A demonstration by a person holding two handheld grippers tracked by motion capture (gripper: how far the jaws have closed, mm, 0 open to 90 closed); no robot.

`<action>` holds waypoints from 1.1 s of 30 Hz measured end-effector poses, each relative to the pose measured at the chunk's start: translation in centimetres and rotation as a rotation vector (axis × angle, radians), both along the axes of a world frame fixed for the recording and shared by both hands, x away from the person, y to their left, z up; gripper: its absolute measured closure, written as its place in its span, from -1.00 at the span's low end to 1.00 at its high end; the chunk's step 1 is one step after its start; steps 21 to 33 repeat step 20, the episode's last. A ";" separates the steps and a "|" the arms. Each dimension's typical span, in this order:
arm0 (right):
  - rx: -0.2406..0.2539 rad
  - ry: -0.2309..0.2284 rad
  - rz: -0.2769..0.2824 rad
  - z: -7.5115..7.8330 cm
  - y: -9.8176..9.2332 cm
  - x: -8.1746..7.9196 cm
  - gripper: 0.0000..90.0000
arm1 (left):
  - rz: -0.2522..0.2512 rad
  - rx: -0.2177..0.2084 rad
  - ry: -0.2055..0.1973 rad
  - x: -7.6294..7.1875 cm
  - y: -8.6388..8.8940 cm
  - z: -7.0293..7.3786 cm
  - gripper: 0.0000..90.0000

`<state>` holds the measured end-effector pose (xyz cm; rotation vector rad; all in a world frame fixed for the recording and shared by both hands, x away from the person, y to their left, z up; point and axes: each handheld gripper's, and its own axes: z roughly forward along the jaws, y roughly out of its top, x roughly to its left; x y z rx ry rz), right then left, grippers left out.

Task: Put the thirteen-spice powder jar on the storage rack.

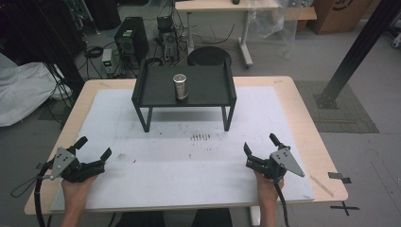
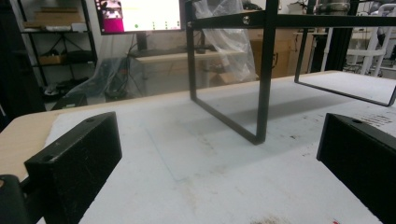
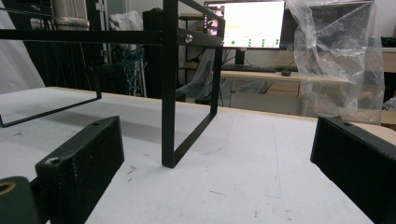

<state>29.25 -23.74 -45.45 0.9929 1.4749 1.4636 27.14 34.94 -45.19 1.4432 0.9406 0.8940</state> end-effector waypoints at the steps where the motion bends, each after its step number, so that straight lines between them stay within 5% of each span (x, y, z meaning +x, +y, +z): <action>1: 0.000 0.000 0.000 0.0 0.0 0.0 -0.95 | 0.000 0.000 0.000 0.0 0.0 0.0 -0.99; 33: 0.006 -0.002 0.000 0.0 -0.1 0.0 -0.97 | 0.000 -0.006 -0.004 0.0 0.0 0.0 -0.99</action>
